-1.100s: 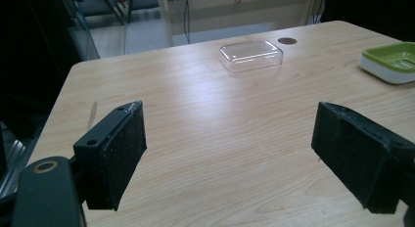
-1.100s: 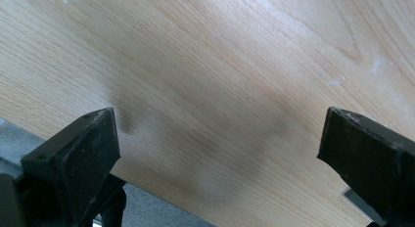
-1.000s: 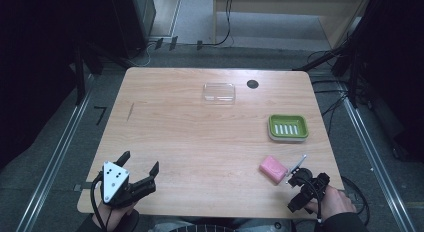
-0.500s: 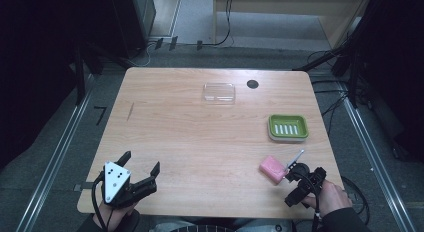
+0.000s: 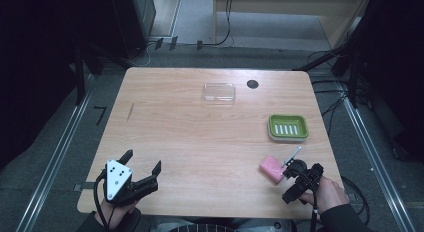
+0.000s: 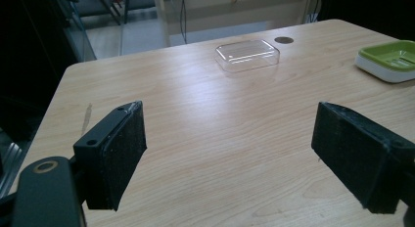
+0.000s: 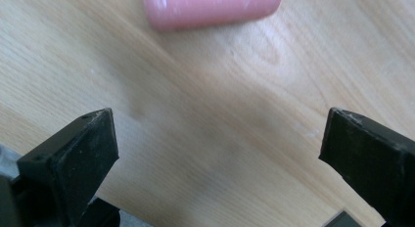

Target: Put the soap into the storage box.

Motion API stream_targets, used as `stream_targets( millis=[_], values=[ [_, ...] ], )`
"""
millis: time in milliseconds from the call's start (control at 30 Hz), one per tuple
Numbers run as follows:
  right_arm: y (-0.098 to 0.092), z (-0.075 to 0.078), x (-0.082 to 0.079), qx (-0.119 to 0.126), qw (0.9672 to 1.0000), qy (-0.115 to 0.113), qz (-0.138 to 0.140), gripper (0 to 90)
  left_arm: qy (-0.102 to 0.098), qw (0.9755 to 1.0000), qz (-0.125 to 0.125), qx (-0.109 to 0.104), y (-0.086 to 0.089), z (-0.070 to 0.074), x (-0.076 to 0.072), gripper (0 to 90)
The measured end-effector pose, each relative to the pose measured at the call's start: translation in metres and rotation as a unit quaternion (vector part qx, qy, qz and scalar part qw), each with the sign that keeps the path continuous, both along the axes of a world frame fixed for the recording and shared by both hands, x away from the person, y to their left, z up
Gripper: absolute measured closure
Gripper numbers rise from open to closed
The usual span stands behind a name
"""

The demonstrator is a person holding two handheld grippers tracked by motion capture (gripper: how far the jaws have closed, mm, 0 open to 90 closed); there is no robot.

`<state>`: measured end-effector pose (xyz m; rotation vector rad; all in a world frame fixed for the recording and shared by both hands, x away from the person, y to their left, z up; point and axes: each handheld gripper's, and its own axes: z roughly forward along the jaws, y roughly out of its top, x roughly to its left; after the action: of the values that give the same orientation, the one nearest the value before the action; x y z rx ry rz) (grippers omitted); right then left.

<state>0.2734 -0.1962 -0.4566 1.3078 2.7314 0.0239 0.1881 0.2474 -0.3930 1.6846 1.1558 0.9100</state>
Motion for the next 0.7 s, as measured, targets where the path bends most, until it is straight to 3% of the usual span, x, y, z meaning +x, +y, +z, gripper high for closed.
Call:
stream_targets(
  millis=[700],
  values=[
    [0.021, 0.000, 0.024, 0.003, 0.9996, 0.000, 0.029, 0.4, 0.001, 1.0000, 0.001, 0.001, 0.000, 0.000, 0.000, 13.4]
  ],
)
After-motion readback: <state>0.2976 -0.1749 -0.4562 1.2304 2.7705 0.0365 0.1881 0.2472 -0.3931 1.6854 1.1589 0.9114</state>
